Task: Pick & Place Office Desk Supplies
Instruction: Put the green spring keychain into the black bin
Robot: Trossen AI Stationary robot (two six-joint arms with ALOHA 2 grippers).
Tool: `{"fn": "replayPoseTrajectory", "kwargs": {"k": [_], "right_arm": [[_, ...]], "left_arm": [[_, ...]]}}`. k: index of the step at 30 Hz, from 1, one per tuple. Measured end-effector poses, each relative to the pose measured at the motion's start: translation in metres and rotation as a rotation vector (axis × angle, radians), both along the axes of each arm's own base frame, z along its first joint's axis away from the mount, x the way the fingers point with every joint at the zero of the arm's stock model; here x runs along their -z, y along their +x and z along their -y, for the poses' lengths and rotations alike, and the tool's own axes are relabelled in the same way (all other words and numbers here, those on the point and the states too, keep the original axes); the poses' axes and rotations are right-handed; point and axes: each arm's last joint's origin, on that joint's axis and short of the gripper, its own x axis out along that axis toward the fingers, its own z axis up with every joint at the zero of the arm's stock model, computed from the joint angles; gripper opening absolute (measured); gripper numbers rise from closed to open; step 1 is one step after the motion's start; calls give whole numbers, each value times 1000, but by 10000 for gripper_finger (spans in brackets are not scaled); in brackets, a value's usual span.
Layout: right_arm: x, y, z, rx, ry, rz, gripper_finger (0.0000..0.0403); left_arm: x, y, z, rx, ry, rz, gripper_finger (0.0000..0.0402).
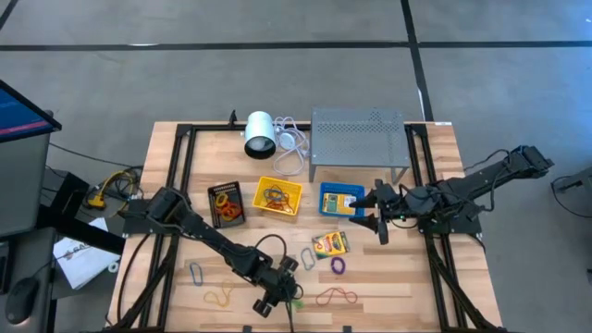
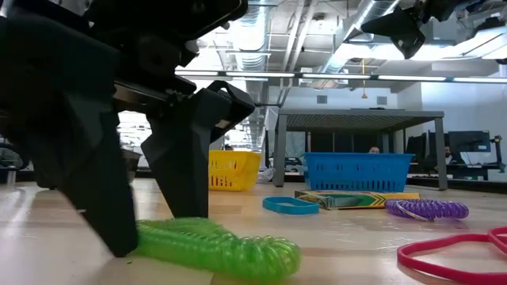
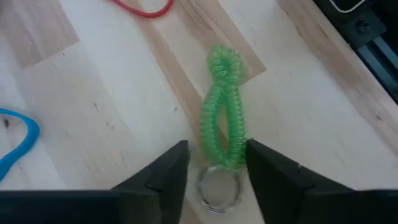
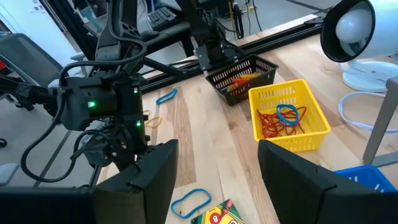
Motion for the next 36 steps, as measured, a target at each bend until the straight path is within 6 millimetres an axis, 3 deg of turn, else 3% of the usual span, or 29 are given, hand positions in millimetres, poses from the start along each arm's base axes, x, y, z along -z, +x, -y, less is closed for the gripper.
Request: {"fn": "replayPoseTrajectory", "kwargs": {"k": [8,18,25,30,36], "right_arm": [[0,0,0,0,0,0,217],[0,0,0,0,0,-1,217],[0,0,0,0,-1,0,217],[0,0,0,0,-3,-1,217],[0,0,0,-2,-8,0,217]], "left_arm": [[0,0,-1,-49,-14,-9,17],[-6,-3,-2,-62,-11,-13,8],[-57,-12,-10,-102,-12,106,7],[-101,-33,-26,-169,-8,233,7],[-135,-69,-68,-360,-125,400,7]]}}
